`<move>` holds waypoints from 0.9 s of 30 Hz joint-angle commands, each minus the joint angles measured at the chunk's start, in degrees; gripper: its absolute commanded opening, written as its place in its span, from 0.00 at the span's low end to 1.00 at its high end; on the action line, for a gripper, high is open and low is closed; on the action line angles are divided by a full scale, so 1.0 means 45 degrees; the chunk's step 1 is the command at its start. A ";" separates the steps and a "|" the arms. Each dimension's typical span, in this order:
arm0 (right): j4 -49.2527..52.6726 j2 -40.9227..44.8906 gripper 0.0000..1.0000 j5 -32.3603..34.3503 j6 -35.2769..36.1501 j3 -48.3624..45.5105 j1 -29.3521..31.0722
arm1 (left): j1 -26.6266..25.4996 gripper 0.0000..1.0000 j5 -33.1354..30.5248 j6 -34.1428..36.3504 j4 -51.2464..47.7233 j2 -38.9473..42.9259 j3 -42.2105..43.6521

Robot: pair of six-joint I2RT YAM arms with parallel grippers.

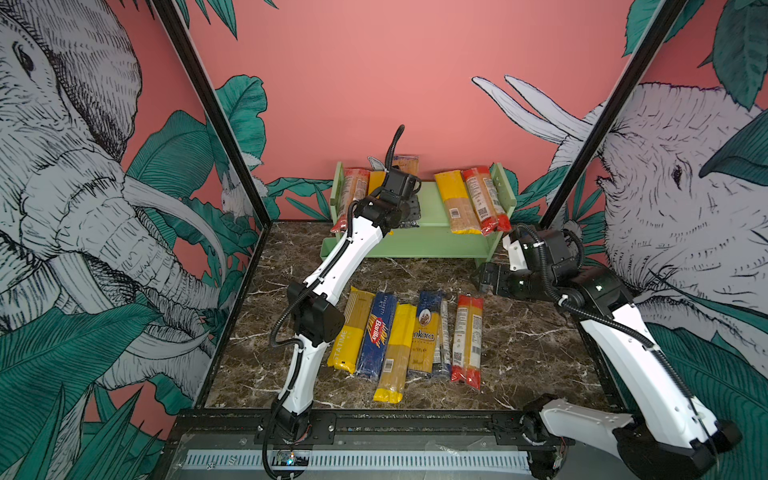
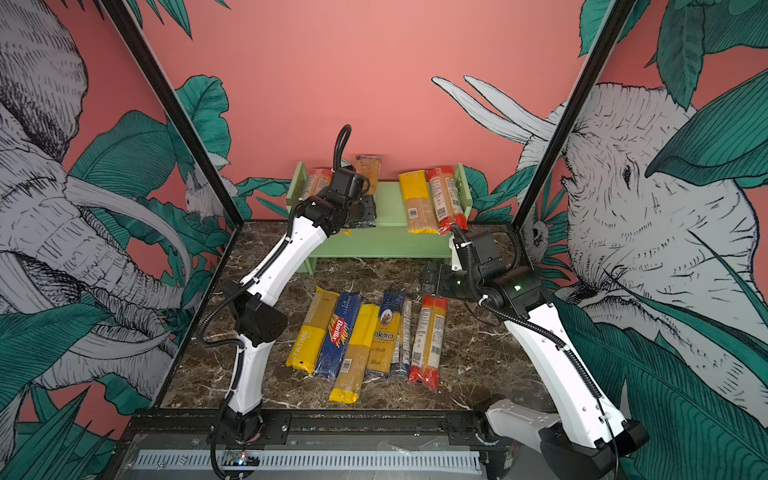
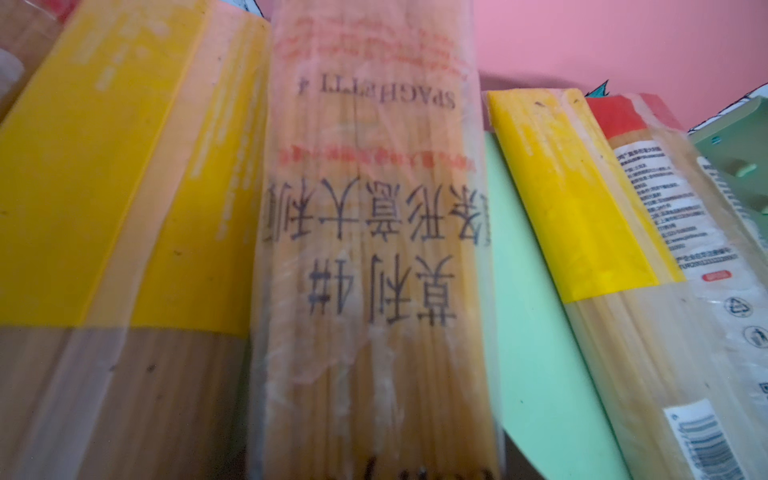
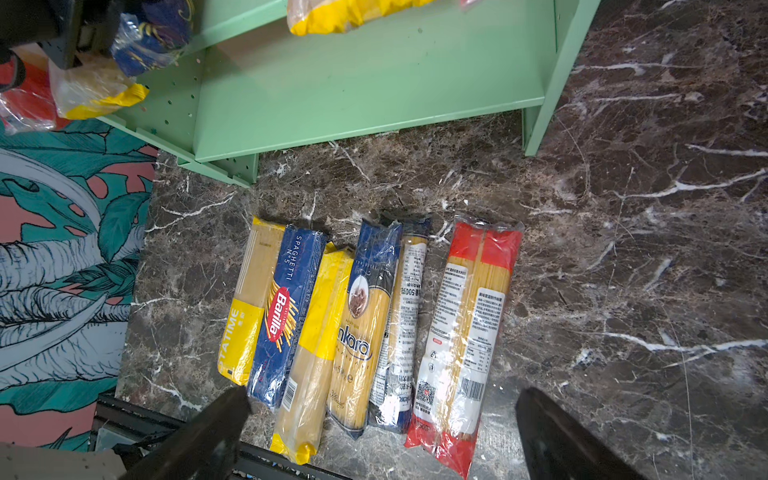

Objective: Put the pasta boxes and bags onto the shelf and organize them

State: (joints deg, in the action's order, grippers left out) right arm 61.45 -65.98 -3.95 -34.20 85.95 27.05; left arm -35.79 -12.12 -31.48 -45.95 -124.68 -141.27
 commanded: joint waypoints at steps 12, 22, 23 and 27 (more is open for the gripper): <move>0.0093 0.1025 0.99 0.0160 -0.0463 -0.0437 -0.0063 | 0.0149 0.68 0.0147 -0.0126 0.1135 0.1626 0.0451; 0.0318 0.1050 0.99 0.0234 -0.0670 -0.0370 -0.0066 | 0.0141 0.69 0.0544 -0.0240 0.1349 0.2800 0.1562; 0.0365 0.1030 0.99 0.0201 -0.0701 -0.0387 -0.0073 | 0.0141 0.69 0.0563 -0.0247 0.1442 0.3046 0.1887; 0.0378 0.1134 0.99 0.0023 -0.0902 -0.0581 -0.0015 | 0.0123 0.69 0.0404 -0.0156 0.1462 0.4128 0.3140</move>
State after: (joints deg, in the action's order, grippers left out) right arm 62.43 -61.58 -3.73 -36.93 84.29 26.98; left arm -35.27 -10.07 -31.77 -40.25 -111.87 -129.84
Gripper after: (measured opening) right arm 0.988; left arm 0.692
